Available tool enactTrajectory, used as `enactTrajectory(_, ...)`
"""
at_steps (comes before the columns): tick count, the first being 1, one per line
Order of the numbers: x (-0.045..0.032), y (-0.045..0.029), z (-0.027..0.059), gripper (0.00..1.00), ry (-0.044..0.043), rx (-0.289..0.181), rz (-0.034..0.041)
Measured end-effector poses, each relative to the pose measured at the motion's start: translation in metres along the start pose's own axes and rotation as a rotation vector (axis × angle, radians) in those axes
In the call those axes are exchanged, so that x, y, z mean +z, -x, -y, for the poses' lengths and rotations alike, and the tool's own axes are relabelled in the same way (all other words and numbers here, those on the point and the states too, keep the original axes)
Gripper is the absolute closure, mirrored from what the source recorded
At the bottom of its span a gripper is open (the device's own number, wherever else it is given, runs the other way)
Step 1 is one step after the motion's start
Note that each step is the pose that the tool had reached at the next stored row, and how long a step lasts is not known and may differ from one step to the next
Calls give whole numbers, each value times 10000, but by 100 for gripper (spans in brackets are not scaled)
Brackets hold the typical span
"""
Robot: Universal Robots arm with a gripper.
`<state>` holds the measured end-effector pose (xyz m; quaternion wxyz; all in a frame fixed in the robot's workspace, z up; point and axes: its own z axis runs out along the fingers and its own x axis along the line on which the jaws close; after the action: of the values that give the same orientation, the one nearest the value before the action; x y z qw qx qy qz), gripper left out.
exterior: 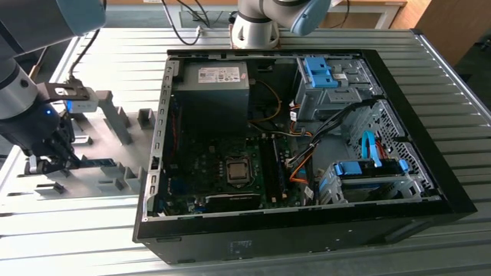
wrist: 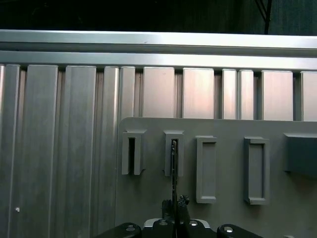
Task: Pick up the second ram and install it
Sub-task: 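Pick up the second ram and move it above second insertion slot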
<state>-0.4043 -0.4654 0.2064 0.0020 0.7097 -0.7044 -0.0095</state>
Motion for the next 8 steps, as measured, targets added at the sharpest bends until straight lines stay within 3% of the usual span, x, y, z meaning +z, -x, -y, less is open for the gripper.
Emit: enactTrajectory(8,-17,0,0,86,0,0,0)
